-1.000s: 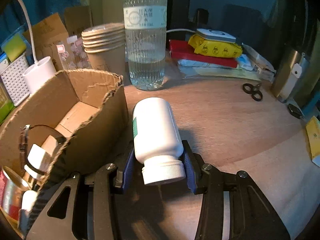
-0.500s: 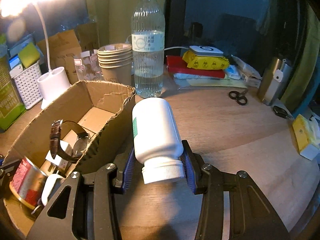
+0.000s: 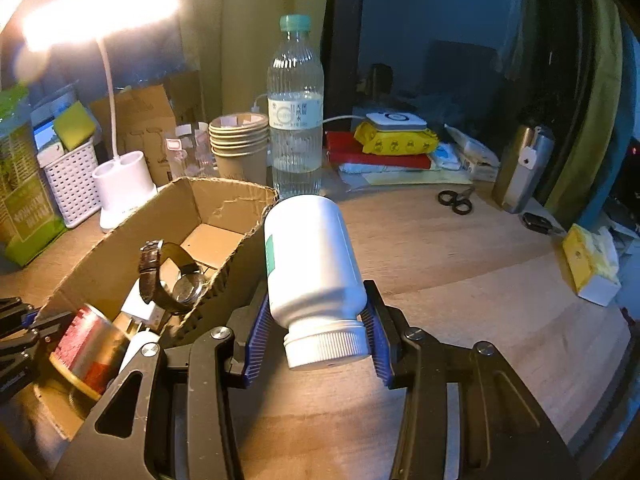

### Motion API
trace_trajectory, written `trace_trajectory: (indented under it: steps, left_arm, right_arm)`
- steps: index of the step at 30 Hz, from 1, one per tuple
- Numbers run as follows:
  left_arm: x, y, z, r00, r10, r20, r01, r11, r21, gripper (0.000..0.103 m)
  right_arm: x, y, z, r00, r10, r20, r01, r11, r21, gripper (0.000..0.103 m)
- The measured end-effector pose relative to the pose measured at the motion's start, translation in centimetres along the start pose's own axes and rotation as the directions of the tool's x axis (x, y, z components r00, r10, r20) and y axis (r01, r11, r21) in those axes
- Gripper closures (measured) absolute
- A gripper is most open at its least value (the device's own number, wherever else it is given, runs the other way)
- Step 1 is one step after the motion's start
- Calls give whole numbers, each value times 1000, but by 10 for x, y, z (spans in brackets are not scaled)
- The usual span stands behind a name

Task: Organize rigid objects
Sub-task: 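Carry the pill bottle with the right tool over the box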

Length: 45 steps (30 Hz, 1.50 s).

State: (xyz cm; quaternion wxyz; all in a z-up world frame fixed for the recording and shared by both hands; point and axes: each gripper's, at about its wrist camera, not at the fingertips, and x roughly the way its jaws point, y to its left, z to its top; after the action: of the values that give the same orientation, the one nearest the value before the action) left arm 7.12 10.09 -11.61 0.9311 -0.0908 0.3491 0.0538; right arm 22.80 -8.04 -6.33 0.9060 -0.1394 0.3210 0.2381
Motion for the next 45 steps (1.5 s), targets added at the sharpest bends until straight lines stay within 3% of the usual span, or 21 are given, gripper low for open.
trace_trajectory:
  steps: [22, 45]
  left_arm:
    - [0, -1, 0, 1000, 1, 1, -1, 1000, 0, 87]
    - [0, -1, 0, 1000, 1, 2, -1, 1000, 0, 87]
  right_arm:
    - [-45, 41, -4, 996, 48, 72, -46, 998, -34, 57]
    - [-37, 84, -9, 989, 147, 33, -143, 985, -94, 57]
